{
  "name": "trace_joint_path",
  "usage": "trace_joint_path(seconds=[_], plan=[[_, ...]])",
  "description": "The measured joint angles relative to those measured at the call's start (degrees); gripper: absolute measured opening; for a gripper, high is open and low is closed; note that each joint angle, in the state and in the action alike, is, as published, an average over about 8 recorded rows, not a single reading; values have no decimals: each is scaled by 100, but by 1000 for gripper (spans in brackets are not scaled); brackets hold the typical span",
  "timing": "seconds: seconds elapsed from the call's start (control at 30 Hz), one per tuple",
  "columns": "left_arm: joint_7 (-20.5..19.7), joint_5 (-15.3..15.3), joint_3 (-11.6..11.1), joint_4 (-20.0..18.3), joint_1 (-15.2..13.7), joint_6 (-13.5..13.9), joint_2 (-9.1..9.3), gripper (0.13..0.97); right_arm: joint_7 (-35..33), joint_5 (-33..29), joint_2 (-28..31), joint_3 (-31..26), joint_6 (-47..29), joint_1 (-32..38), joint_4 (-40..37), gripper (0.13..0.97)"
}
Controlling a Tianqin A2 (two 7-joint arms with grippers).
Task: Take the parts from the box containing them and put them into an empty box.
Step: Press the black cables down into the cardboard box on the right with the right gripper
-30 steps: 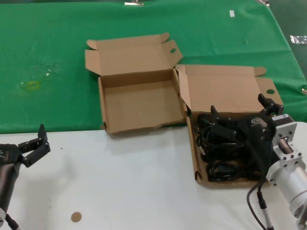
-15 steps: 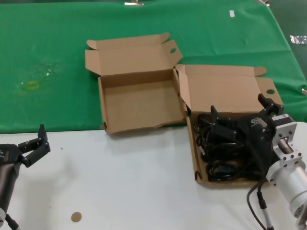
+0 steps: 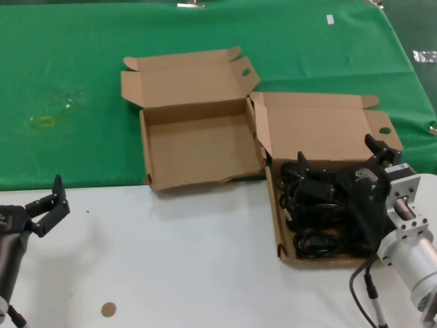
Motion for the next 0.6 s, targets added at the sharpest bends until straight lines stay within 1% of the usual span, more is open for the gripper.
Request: trace_joint_path(seconds=[0.13,0.27,0.3,0.4,0.57,0.6], plan=[[0,0,0,0,0,0,0,869,16,27,86,-70,22,-14,54,966],[0,0,0,0,0,0,0,813,94,189,408,-282,157,-17,174,966],[0,0,0,0,0,0,0,813,121,255,537,-360,201,-11,210,966],[0,0,0,0,0,0,0,743,216,475,1025,-622,305,30,319,966],[0,0,0,0,0,0,0,628,500,822,2049,-1060,271,174,496,966],[-1,0,0,0,0,0,0,628,584,868,2273,-1146,220,217,529,966]])
